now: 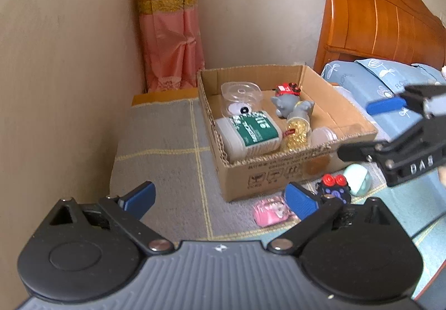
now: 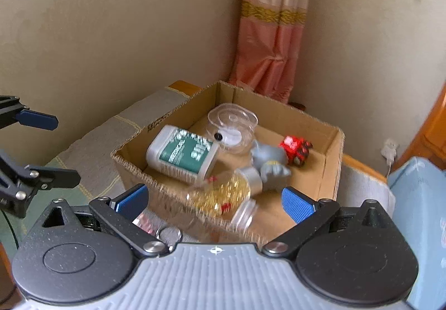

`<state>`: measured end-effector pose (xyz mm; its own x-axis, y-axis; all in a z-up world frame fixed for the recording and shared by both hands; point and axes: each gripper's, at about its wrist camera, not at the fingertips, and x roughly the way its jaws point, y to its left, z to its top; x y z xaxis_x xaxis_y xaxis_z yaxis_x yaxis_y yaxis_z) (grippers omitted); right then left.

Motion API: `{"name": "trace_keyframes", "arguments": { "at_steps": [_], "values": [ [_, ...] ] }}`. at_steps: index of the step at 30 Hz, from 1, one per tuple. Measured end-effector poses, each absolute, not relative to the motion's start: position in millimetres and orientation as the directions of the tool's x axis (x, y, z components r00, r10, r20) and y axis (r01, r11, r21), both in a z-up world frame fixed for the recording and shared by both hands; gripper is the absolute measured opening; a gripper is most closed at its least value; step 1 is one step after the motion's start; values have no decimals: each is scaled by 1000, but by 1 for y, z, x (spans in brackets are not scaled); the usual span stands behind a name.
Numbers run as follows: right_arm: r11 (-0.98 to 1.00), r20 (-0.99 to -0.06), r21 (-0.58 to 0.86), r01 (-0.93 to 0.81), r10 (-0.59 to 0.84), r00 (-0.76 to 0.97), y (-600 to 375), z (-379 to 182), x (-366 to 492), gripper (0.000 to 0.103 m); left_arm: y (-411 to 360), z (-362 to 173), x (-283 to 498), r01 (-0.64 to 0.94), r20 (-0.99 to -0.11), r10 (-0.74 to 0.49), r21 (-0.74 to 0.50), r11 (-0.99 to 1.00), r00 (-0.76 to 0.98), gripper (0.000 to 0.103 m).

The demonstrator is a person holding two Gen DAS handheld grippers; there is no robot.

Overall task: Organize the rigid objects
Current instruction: 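Move both grippers back from the box toward the remaining items on the bed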

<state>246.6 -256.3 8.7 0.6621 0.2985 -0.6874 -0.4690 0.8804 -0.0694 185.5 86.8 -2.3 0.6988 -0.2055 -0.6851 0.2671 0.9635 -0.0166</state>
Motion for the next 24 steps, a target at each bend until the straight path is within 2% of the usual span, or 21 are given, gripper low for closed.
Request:
{"name": "trace_keyframes", "arguments": {
  "at_steps": [16,24],
  "values": [
    [992,-742,-32,-125,61,668,-309,-79,183,103,68,-41,169,256,-741,-172,0,967,649,100],
    [997,-761,-23,-68,27,649,-324,-101,186,103,54,-56,178,270,-772,-171,1,963,612,100]
  ]
}}
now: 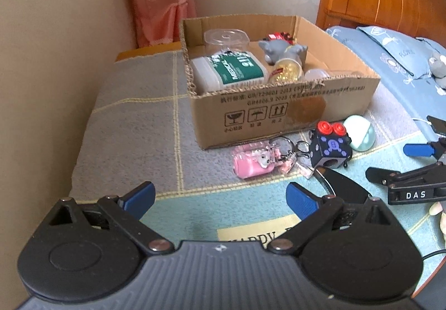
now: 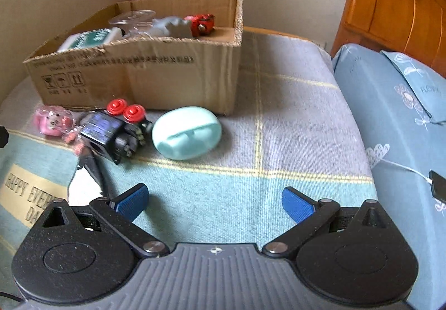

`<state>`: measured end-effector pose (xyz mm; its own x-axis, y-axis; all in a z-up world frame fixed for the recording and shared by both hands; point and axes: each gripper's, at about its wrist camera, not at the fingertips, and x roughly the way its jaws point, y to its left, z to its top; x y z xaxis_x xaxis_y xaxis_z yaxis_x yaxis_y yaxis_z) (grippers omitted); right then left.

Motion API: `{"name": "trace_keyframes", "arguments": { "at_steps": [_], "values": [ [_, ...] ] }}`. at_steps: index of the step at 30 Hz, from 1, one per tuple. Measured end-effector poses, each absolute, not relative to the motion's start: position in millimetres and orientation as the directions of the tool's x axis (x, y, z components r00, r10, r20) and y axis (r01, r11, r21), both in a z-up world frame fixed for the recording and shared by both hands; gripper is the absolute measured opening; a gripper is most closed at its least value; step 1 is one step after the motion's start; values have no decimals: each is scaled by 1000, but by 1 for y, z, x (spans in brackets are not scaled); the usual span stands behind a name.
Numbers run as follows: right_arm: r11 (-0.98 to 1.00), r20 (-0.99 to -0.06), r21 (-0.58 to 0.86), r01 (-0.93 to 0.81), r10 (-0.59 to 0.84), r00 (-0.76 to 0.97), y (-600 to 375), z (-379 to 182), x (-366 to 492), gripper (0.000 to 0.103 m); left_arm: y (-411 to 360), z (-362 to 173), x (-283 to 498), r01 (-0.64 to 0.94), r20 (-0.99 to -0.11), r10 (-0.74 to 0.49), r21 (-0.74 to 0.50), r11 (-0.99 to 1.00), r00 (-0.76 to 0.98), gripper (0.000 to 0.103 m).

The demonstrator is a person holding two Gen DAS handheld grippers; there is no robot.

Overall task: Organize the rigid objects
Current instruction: 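Move both grippers back from the box toward the remaining items on the bed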

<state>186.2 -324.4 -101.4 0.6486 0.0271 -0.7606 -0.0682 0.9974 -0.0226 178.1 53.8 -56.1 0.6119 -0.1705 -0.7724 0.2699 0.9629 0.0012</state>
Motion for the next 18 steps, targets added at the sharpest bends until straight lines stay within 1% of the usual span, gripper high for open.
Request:
{"name": "trace_keyframes", "arguments": {
  "at_steps": [7,15,18],
  "values": [
    [995,-743,-26,-91,42,668,-325,-102,193,103,40,-66,193,277,-788,-163,10,961,593,100],
    [993,-725,-25,-116,62,686,-326,-103,199,103,25,-73,222,265,-794,-167,-8,964,585,100],
    [993,-720,-25,-116,63,691,-326,-104,199,103,20,-79,233,256,-802,-151,3,967,577,100]
  ]
}}
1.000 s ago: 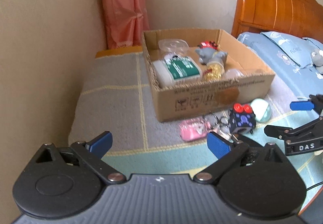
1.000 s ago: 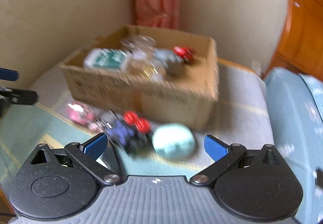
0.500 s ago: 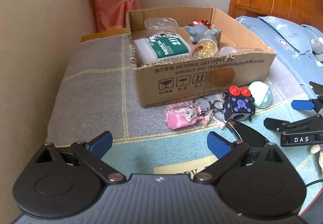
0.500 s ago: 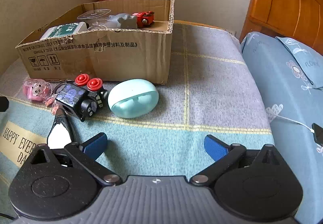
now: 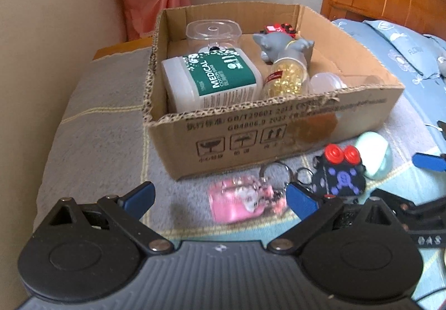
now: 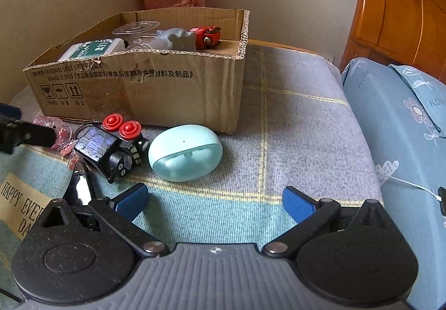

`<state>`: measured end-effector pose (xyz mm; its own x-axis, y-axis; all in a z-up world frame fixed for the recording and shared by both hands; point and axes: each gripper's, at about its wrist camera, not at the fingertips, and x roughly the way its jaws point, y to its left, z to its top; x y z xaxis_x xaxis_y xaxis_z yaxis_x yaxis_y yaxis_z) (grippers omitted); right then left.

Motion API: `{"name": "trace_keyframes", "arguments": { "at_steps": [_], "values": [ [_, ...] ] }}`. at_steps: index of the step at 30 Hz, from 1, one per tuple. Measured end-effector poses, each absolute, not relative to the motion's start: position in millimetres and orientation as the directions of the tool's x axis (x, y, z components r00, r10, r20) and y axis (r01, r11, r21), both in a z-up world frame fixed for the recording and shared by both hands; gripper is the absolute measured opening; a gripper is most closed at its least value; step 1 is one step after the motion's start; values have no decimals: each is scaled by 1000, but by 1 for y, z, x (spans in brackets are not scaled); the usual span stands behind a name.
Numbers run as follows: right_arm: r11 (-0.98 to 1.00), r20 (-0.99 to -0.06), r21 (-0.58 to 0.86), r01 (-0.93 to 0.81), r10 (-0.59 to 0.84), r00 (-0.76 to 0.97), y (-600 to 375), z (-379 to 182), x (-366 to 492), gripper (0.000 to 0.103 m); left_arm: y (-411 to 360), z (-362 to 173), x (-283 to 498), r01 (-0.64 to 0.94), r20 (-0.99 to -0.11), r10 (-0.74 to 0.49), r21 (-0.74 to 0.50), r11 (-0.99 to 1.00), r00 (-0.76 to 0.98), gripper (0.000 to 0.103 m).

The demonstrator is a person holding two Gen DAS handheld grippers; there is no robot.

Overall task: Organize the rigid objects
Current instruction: 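Move both grippers back from the box toward the remaining items on the bed, then grasp pink pig keychain with left gripper while right closes on mint-green oval case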

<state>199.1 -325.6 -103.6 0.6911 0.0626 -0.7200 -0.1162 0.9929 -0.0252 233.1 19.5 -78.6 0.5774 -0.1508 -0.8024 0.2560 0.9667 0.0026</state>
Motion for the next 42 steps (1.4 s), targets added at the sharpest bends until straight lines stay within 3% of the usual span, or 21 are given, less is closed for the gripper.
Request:
{"name": "trace_keyframes", "arguments": {
  "at_steps": [11,22,33,38,42],
  "values": [
    [992,-705,-26,-125,70,705,-325,-105,198,103,21,-84,237,188,-839,-14,106,976,544,100],
    [986,-694,-25,-164,101,713,-330,-106,195,103,34,-34,193,130,-789,74,191,973,610,100],
    [976,-686,-23,-215,141,714,-336,-106,188,103,28,-77,183,133,-784,-104,-28,991,612,100],
    [973,-676,-23,-229,154,721,-339,-107,185,103,17,-92,190,122,-729,-38,62,991,684,96],
    [968,-677,-23,-250,169,716,-341,-106,185,103,20,-95,192,164,-708,-67,70,984,703,92]
  ]
}}
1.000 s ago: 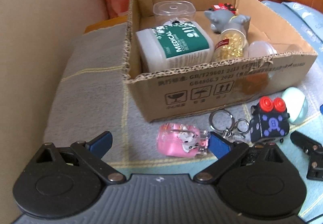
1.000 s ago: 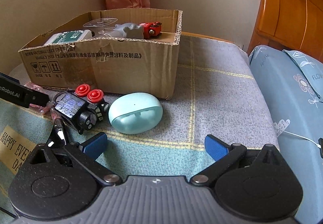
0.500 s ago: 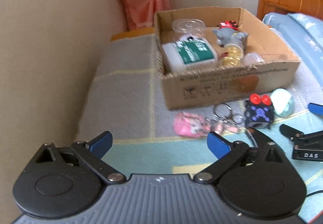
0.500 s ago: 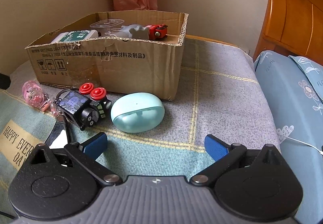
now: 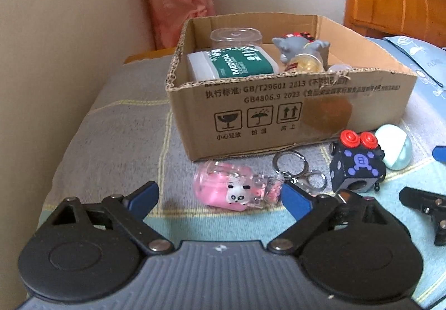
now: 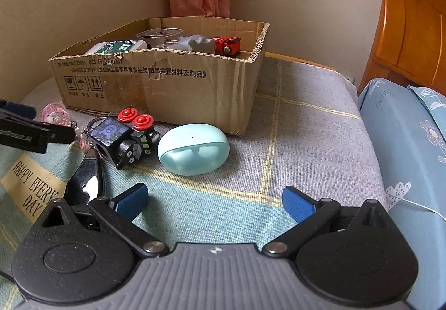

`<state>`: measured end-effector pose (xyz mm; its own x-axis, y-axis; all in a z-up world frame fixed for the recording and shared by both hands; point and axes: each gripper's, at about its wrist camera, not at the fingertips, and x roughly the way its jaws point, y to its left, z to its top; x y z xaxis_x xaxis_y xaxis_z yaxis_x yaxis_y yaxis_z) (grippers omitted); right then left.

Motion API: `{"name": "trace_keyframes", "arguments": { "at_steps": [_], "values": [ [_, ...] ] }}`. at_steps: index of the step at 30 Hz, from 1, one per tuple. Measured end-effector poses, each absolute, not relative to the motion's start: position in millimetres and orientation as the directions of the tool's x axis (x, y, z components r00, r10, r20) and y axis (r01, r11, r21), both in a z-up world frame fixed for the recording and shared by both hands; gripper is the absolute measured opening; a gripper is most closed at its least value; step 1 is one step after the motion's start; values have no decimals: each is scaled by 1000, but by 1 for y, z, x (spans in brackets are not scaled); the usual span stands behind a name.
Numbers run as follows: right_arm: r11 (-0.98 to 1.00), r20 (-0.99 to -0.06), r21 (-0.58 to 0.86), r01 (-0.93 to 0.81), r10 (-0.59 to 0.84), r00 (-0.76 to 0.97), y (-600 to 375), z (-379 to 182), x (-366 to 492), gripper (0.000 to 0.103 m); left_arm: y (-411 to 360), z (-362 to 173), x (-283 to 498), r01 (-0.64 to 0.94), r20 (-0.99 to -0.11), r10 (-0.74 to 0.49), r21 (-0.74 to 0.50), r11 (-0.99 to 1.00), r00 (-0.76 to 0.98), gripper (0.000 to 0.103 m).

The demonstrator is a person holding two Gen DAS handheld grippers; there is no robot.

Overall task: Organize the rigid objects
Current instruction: 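Grasp pink pig keychain with left gripper while right closes on mint-green oval case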

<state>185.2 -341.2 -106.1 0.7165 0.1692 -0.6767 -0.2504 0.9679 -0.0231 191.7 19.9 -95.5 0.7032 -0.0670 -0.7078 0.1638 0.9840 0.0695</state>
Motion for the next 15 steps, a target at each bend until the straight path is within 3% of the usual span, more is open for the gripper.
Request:
{"name": "trace_keyframes", "arguments": {
  "at_steps": [3,15],
  "values": [
    [966,-677,-23,-259,175,715,-341,-106,186,103,20,-95,193,199,-695,-93,73,977,713,86],
    [967,-677,-24,-255,172,715,-341,-106,187,103,29,-91,196,214,-679,-137,30,976,721,81]
  ]
}}
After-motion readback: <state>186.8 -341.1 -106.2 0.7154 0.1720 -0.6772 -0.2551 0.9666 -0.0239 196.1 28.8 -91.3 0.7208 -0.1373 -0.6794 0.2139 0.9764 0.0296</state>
